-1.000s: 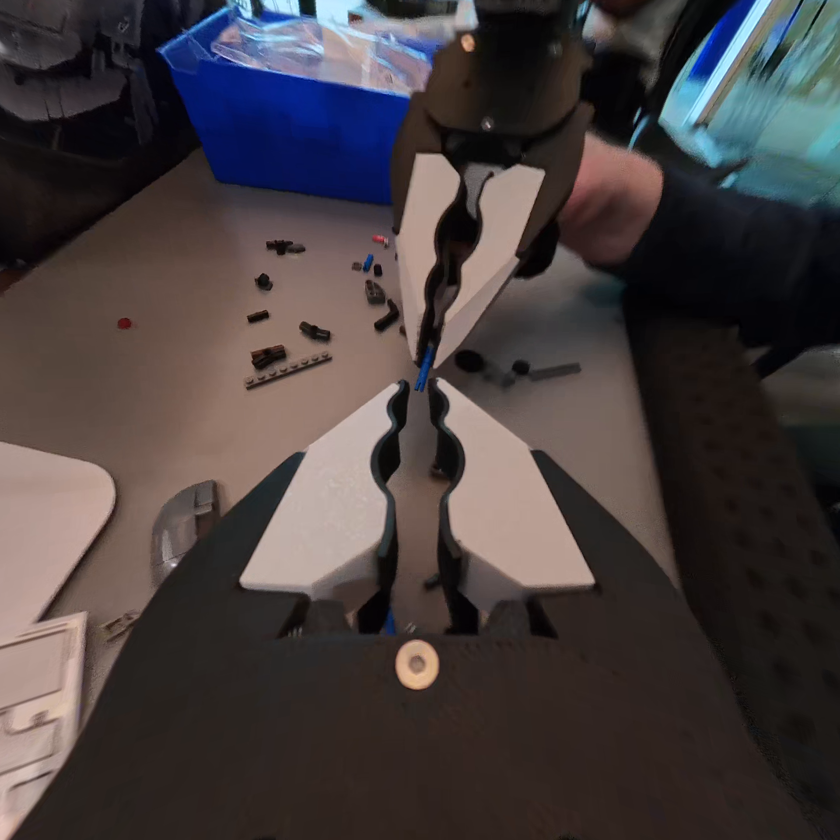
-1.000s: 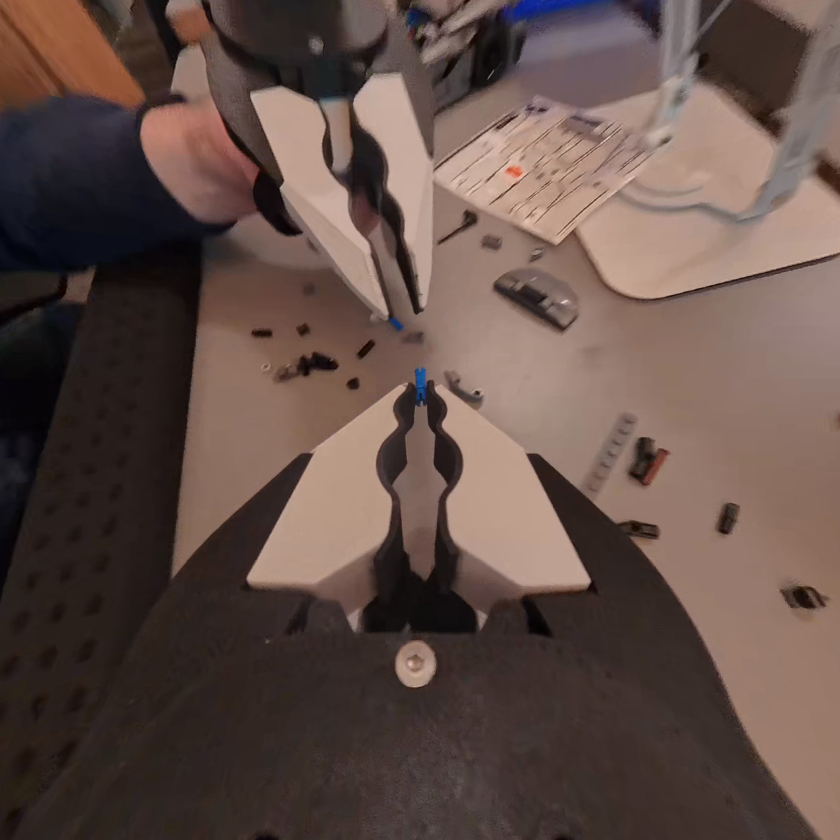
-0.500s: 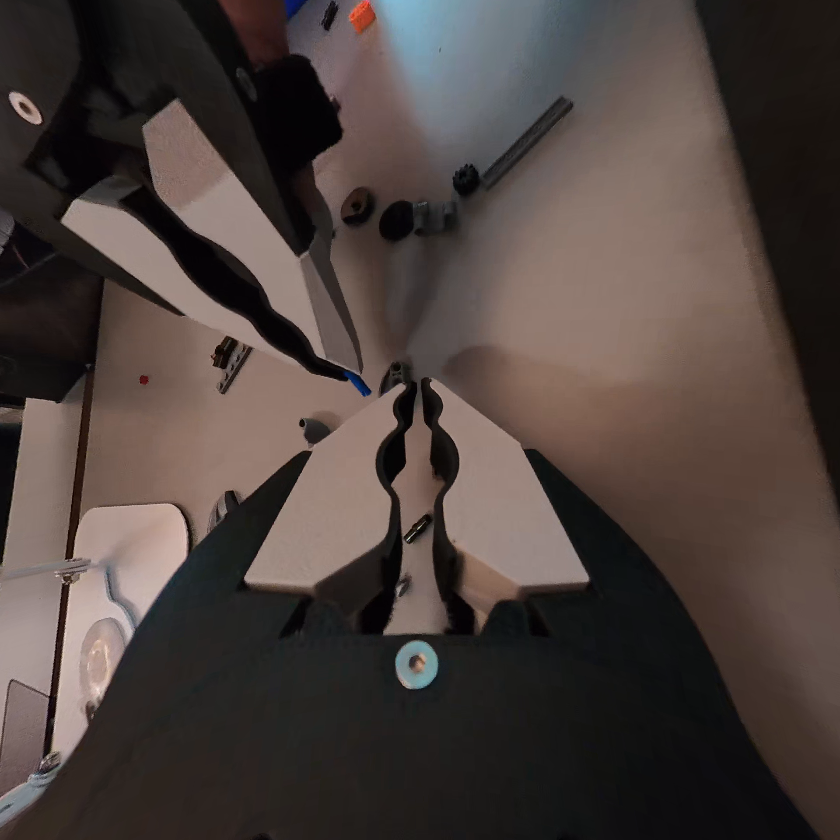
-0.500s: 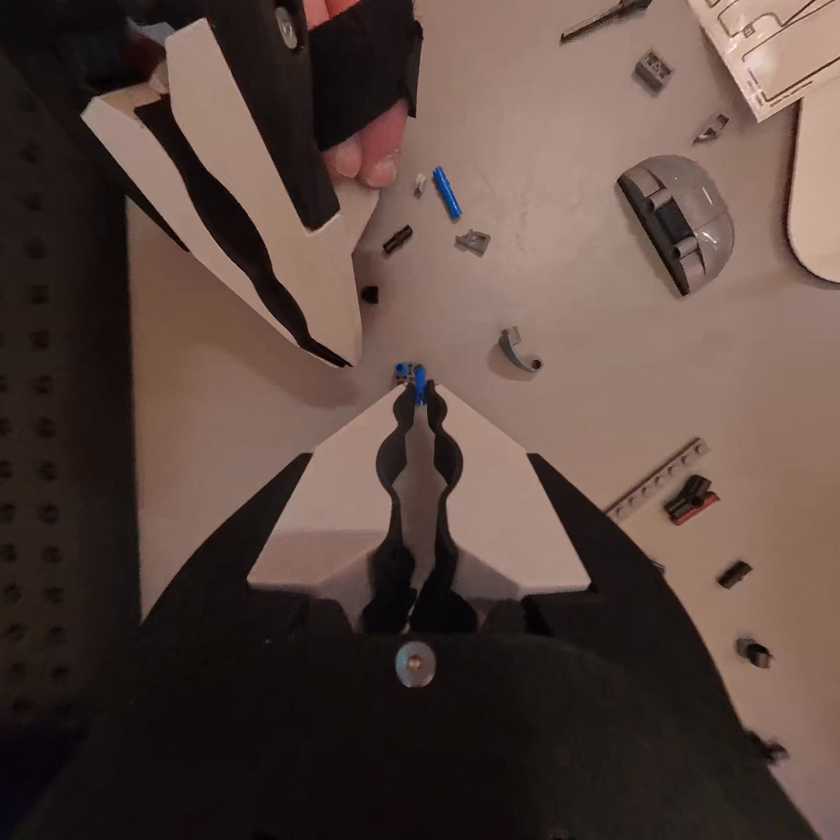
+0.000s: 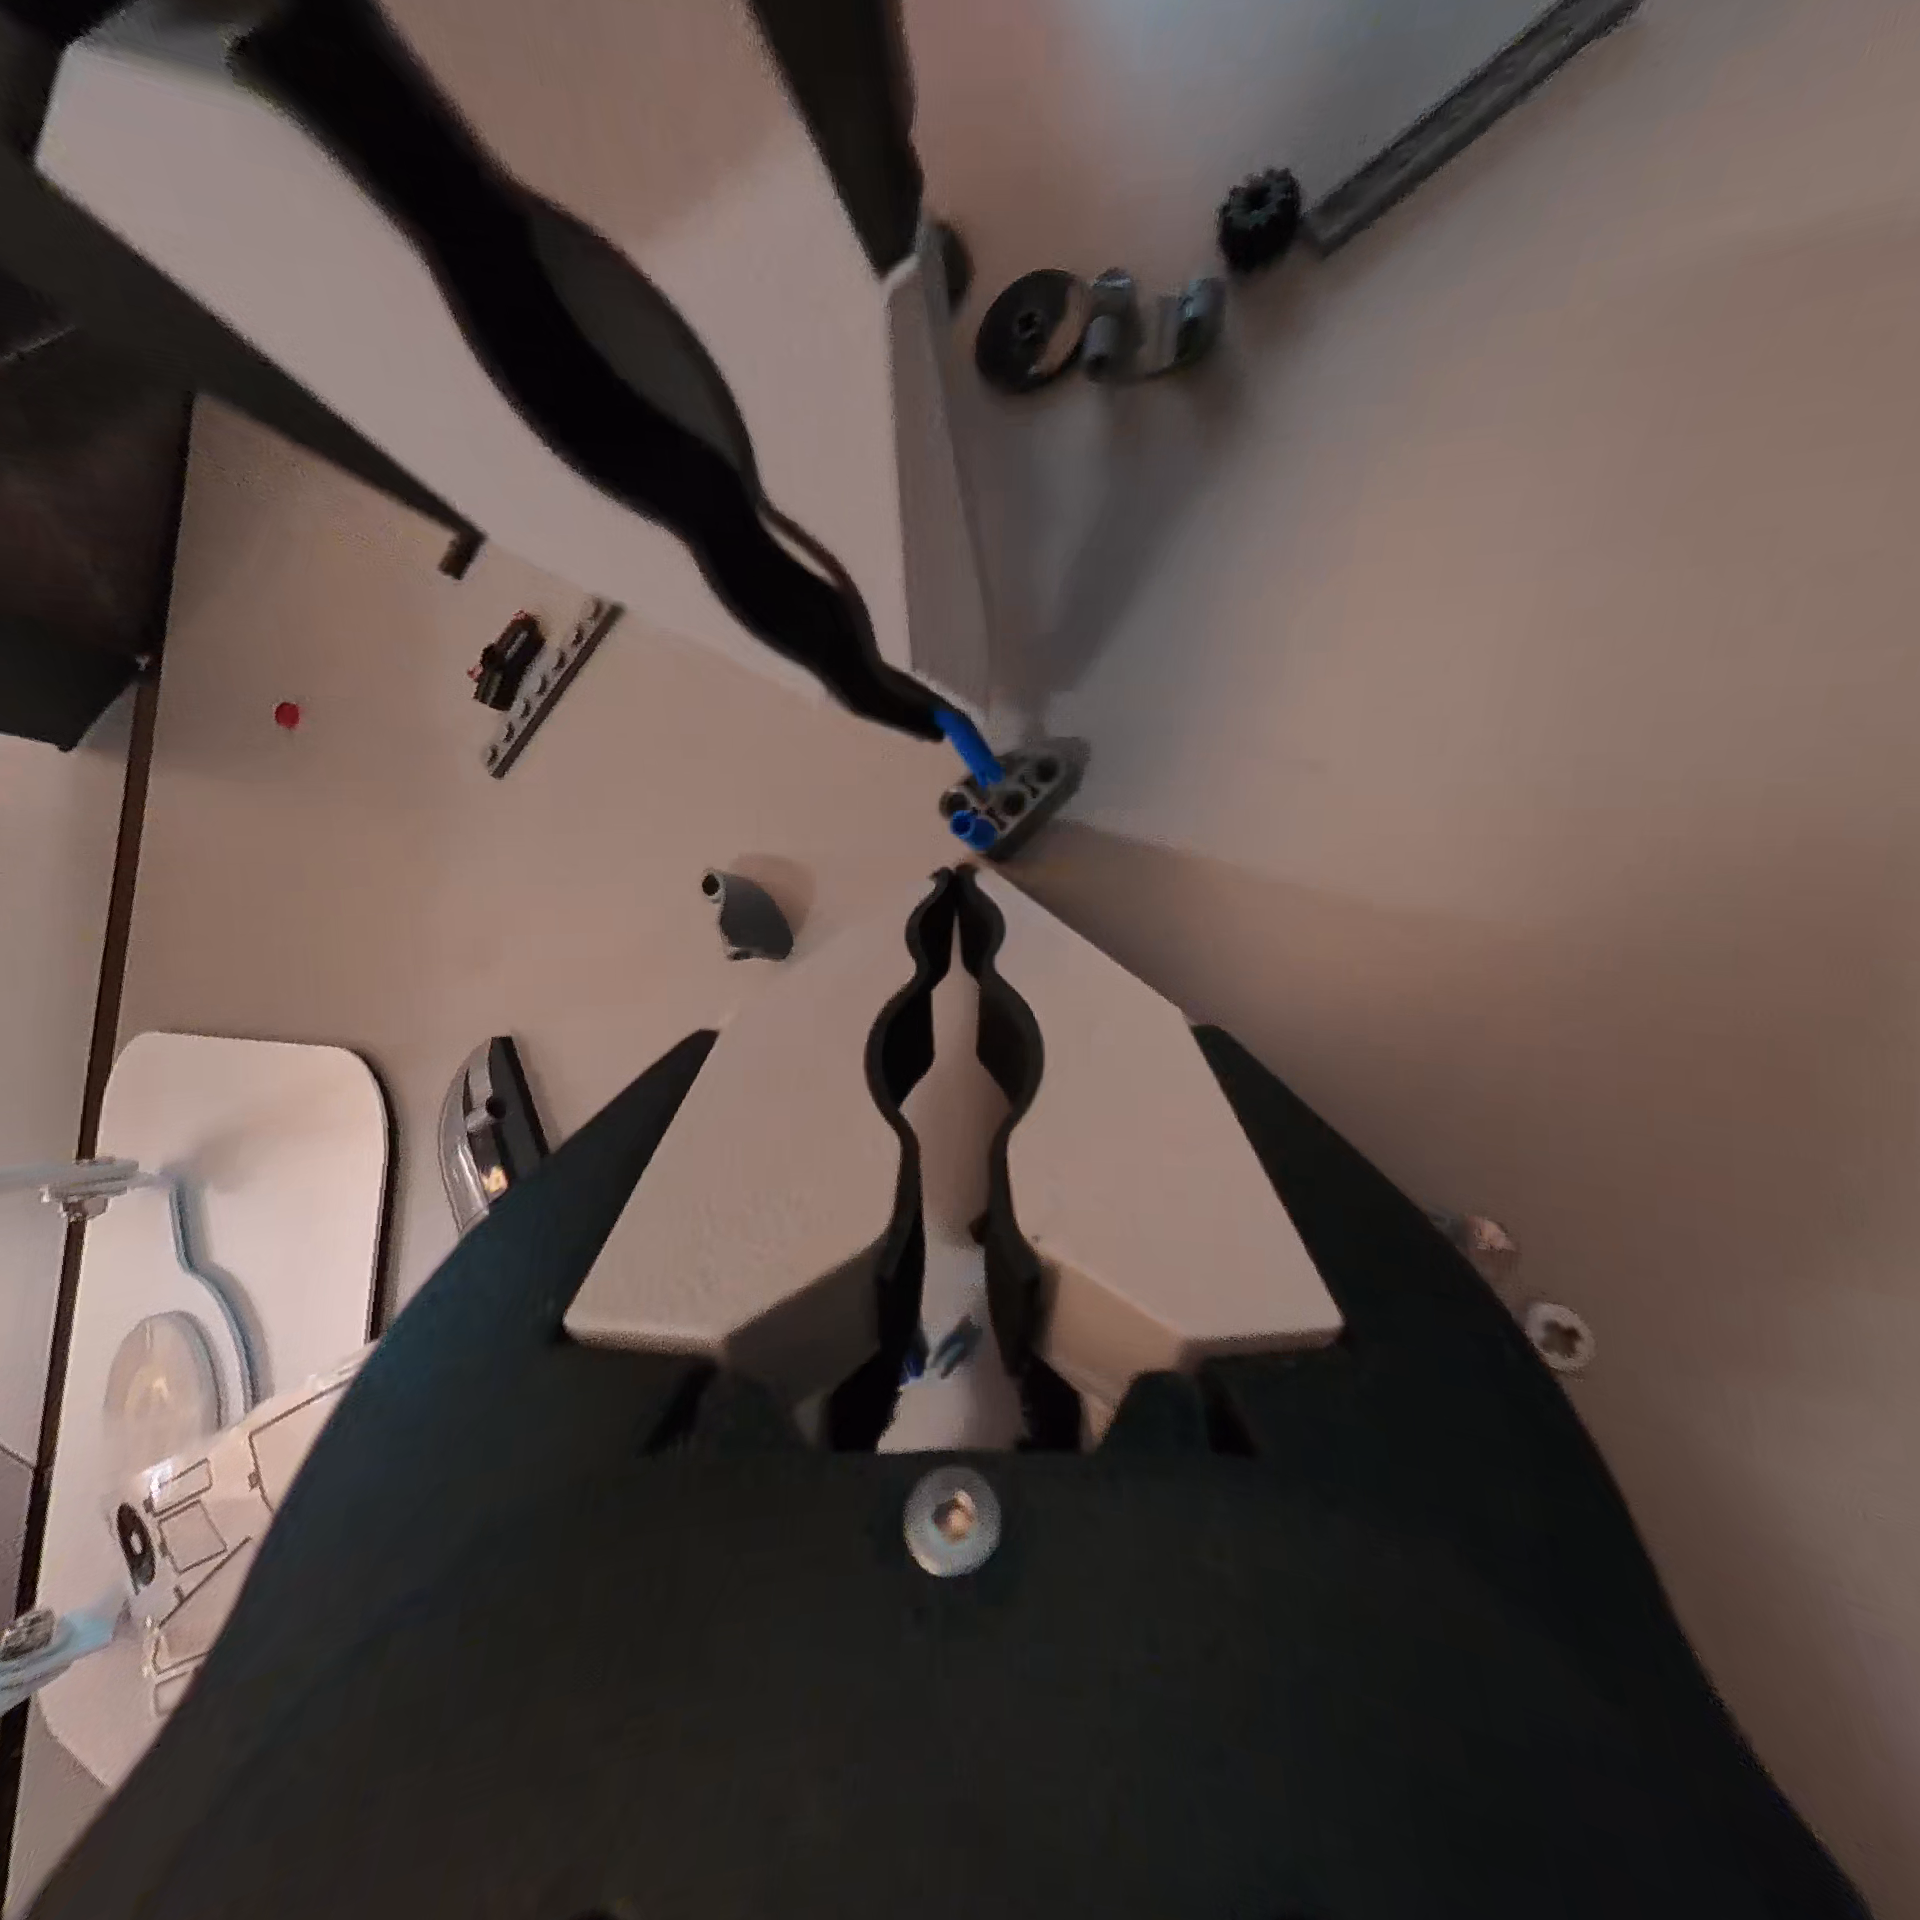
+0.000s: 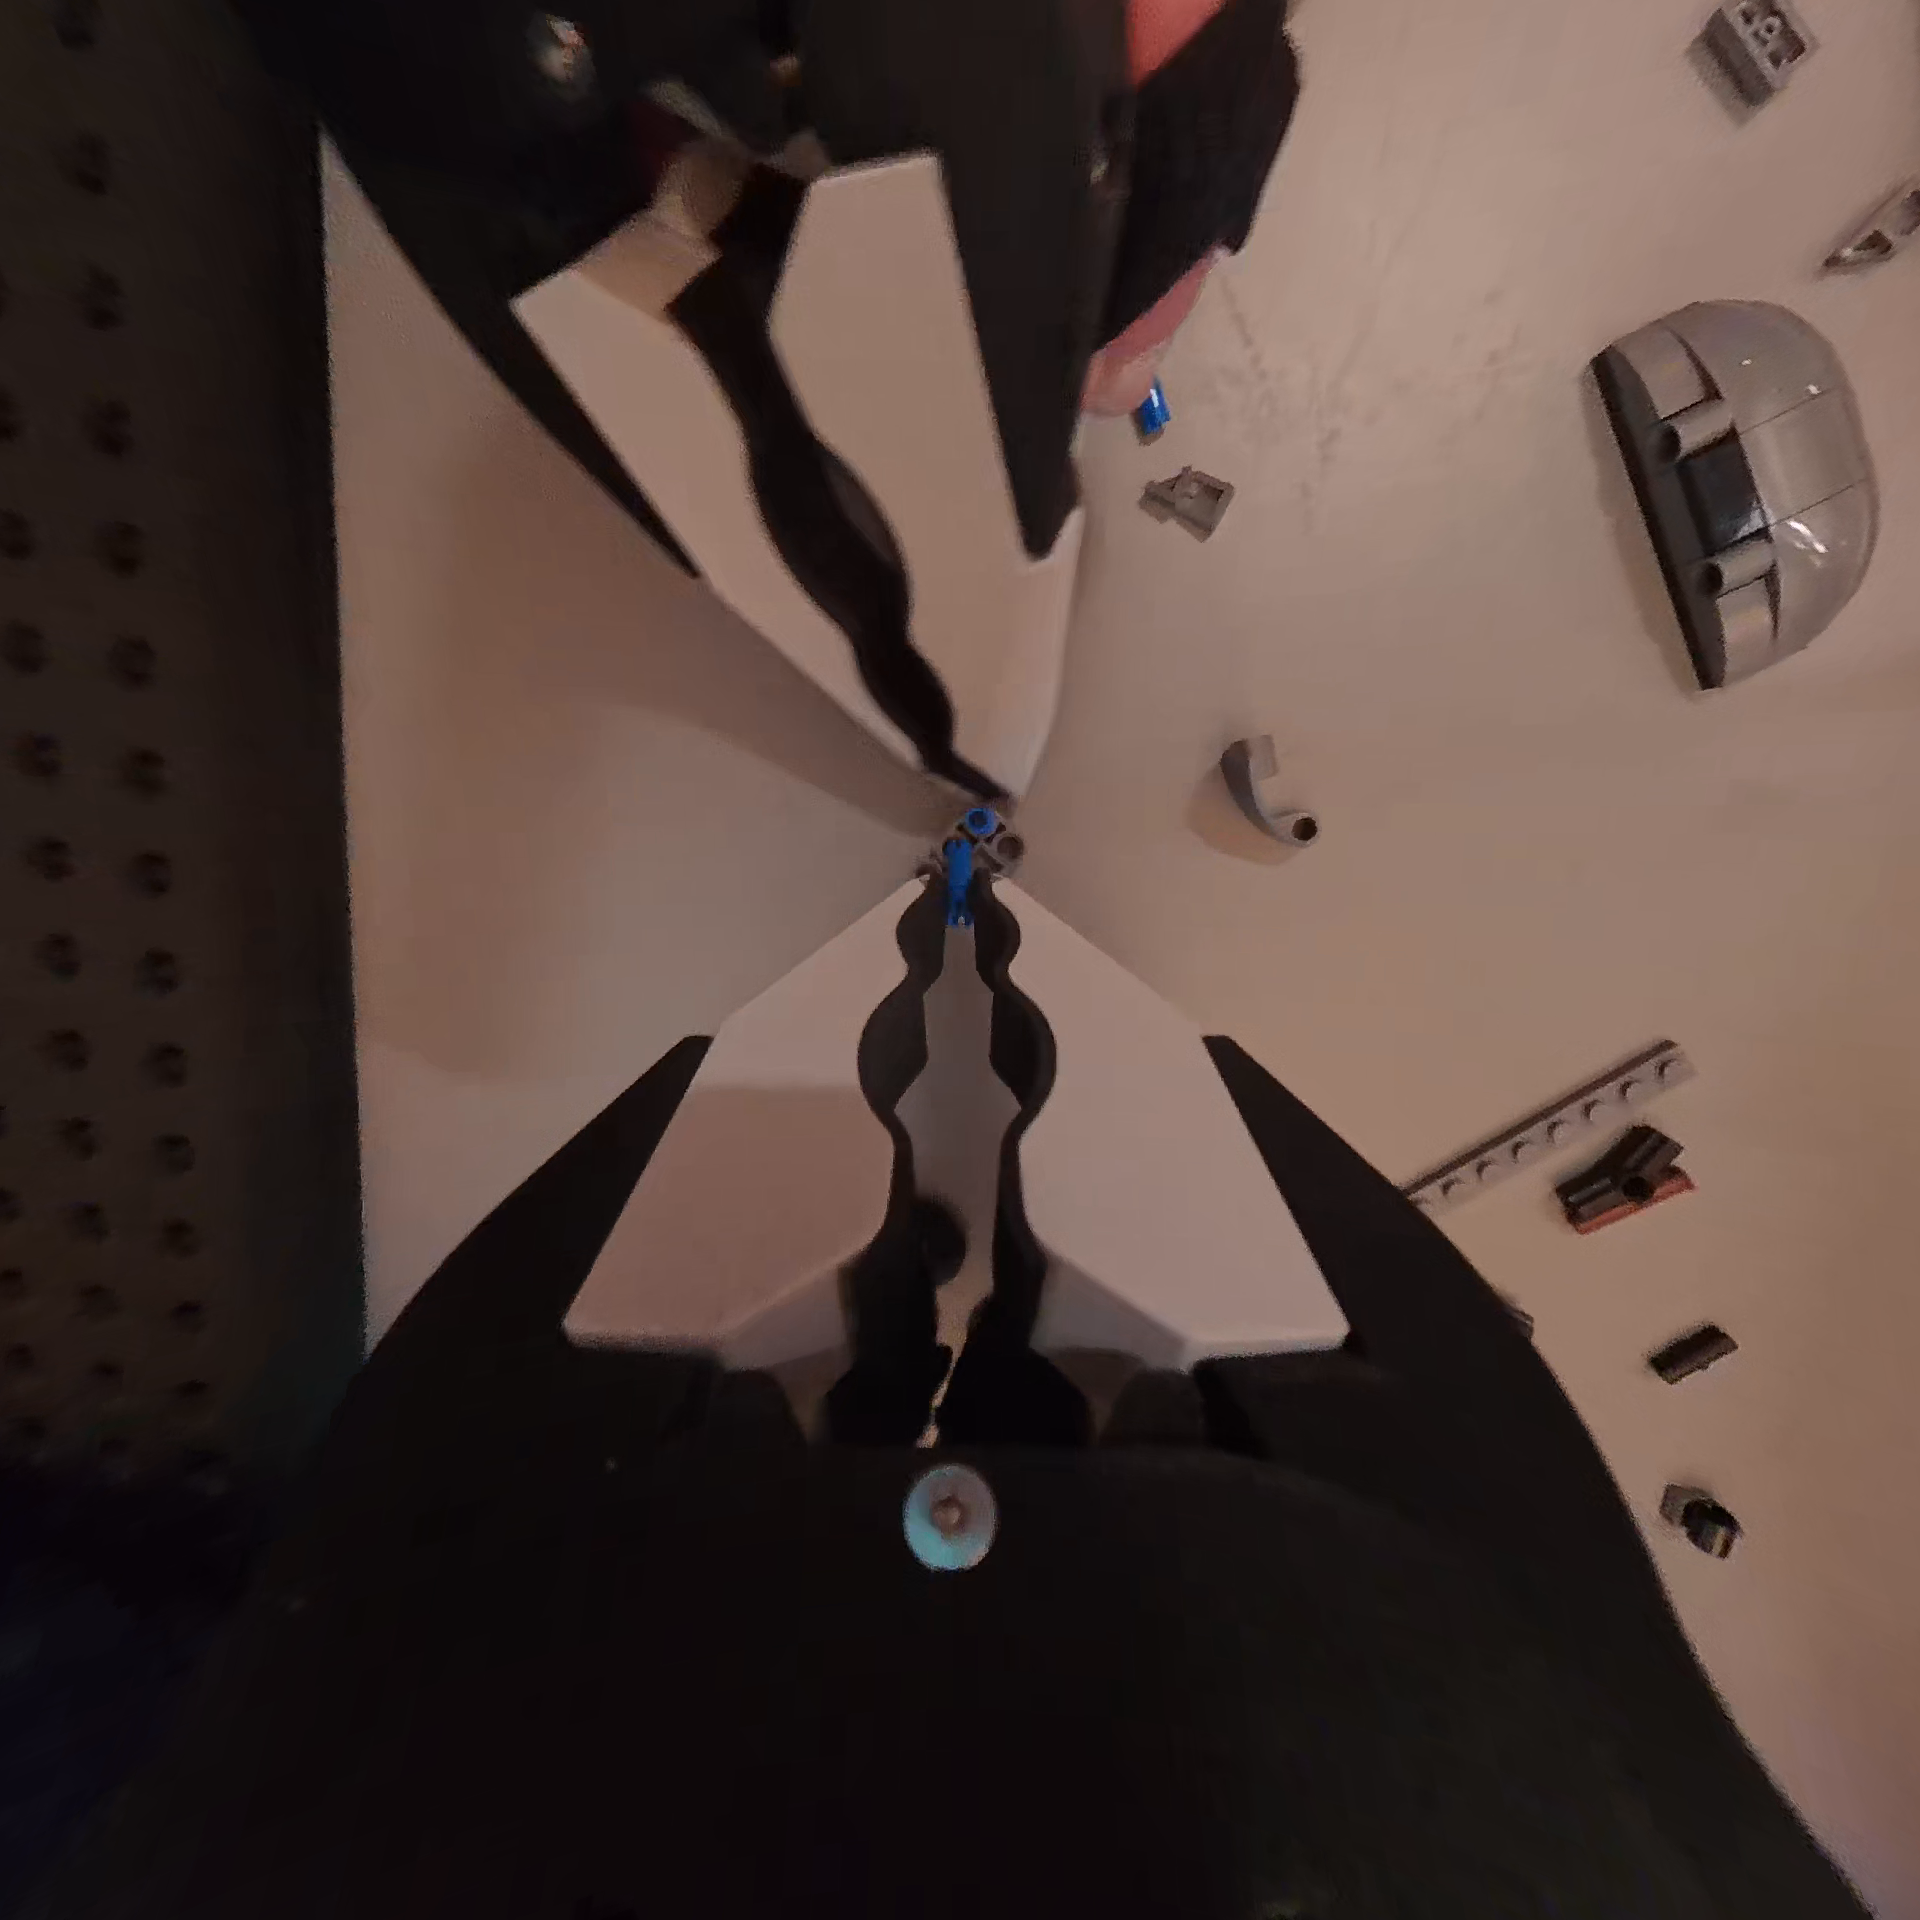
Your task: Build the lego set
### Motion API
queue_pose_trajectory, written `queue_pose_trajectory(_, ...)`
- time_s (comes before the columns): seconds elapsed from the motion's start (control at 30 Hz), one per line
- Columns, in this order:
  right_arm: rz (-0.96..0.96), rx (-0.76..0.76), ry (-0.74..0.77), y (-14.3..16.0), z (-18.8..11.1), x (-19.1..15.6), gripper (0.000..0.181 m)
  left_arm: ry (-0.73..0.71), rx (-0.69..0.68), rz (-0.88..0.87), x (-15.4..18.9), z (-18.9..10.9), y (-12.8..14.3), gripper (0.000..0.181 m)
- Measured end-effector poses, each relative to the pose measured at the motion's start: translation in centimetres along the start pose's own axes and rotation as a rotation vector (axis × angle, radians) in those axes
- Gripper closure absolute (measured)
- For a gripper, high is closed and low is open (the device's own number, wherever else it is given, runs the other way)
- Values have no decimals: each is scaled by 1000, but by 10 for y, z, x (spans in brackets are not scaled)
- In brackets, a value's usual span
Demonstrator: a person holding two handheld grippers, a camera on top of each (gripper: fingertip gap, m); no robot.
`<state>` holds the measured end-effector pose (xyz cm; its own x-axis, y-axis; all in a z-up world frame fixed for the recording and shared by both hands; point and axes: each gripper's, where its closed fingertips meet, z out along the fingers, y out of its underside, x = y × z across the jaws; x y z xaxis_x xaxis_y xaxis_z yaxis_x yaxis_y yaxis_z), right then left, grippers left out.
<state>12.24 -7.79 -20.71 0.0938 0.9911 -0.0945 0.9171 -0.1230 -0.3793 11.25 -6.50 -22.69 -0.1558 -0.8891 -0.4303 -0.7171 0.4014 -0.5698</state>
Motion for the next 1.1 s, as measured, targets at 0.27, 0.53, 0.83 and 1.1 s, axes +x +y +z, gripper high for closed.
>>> queue_pose_trajectory(0.27,12,-45,31,13,0,5,178,20,1,-31,-1,0,0,181)
queue_pose_trajectory(0.53,-14,-11,-21,2,7,-8,178,22,6,-46,-3,3,-2,181)
queue_pose_trajectory(0.83,-36,19,14,-2,2,-5,178,88,6,-80,0,-10,1,181)
queue_pose_trajectory(1.1,-62,-3,47,-4,3,-5,178,190,19,-126,10,-10,4,178)
